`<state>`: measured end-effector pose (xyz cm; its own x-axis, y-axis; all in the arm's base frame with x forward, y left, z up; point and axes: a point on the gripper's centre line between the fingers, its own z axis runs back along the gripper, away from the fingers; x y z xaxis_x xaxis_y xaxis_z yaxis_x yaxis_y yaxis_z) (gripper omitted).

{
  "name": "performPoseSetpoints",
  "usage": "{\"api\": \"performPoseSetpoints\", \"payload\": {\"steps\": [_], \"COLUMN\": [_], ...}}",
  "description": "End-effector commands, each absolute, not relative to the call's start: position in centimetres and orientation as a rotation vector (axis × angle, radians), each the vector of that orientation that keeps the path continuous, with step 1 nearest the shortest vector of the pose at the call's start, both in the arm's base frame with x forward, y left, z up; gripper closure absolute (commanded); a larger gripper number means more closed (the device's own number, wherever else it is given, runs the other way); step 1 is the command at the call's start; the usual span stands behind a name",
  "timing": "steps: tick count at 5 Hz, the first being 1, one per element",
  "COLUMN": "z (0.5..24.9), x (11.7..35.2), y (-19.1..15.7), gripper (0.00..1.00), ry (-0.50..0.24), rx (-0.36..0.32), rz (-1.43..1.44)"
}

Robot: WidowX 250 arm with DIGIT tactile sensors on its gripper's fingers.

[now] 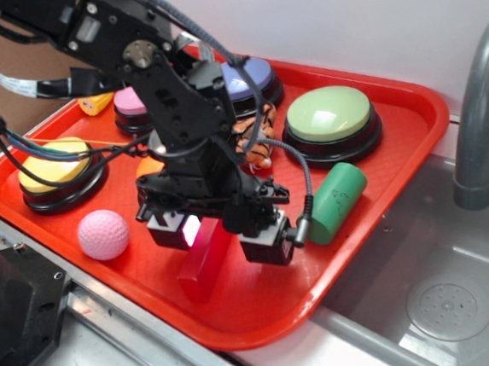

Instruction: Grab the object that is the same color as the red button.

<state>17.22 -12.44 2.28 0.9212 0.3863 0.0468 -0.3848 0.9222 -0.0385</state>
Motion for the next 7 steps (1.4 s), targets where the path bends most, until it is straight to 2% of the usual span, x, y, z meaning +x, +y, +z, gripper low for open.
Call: {"api": "performPoseSetpoints", "payload": {"steps": [1, 2, 3, 4, 5, 6, 7], "z": [2.4, 3.2, 4.9, 6.9, 11.6, 15.1, 19.3], "x": [17.7, 17.9, 18.6, 19.5, 20.7, 21.5, 21.5], "y": [-12.2, -12.1, -11.6, -10.6, -8.6, -6.4, -3.4], "gripper": [1.0, 1.0, 1.0, 1.0, 1.0, 1.0, 1.0], "ry": [-0.099, -0.133, -0.139, -0.112, -0.13, -0.11, -0.15], "rx": [-0.045, -0.035, -0.069, -0.129, -0.104, -0.109, -0.098], "rz": [0.416, 0.432, 0.388, 0.324, 0.289, 0.224, 0.198]}}
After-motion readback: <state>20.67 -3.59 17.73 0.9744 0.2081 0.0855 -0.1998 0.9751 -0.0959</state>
